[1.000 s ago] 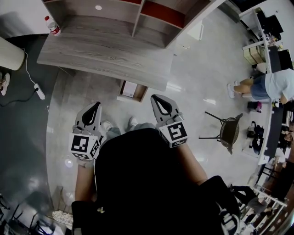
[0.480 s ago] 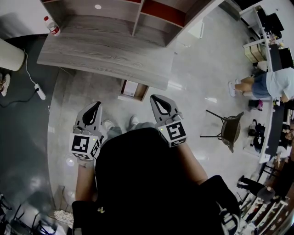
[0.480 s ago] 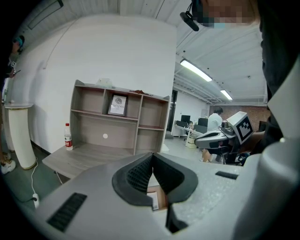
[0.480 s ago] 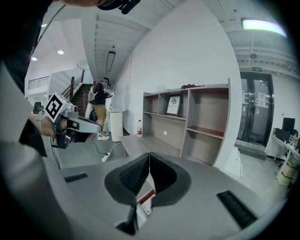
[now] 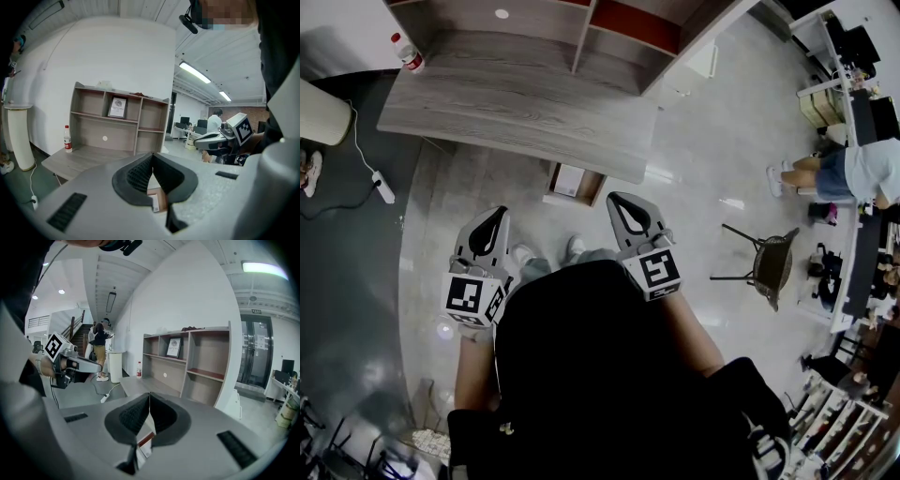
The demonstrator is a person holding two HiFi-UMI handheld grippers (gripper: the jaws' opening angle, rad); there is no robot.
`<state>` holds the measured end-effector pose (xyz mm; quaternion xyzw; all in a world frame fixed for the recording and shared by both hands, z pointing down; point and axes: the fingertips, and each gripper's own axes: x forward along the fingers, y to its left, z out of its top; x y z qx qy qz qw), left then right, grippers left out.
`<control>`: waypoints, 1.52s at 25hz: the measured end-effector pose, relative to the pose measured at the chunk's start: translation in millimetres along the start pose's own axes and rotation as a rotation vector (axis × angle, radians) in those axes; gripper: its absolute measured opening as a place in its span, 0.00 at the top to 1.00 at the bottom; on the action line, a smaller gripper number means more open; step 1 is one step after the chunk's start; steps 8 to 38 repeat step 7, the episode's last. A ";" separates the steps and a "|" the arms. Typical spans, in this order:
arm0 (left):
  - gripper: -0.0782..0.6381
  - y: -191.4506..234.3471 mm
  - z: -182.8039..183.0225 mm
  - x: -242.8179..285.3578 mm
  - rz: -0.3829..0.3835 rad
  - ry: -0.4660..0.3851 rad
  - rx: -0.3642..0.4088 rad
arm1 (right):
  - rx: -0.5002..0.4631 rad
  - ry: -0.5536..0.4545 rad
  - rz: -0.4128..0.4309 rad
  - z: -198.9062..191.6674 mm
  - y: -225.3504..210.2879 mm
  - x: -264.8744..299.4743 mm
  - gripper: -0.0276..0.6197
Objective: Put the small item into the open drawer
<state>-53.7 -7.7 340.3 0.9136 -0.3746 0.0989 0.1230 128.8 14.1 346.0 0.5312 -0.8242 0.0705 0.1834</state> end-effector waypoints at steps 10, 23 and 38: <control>0.89 0.4 -2.0 -0.7 -0.004 0.004 0.002 | 0.014 0.006 0.002 -3.6 2.3 2.5 0.94; 0.89 0.4 -2.0 -0.7 -0.004 0.004 0.002 | 0.014 0.006 0.002 -3.6 2.3 2.5 0.94; 0.89 0.4 -2.0 -0.7 -0.004 0.004 0.002 | 0.014 0.006 0.002 -3.6 2.3 2.5 0.94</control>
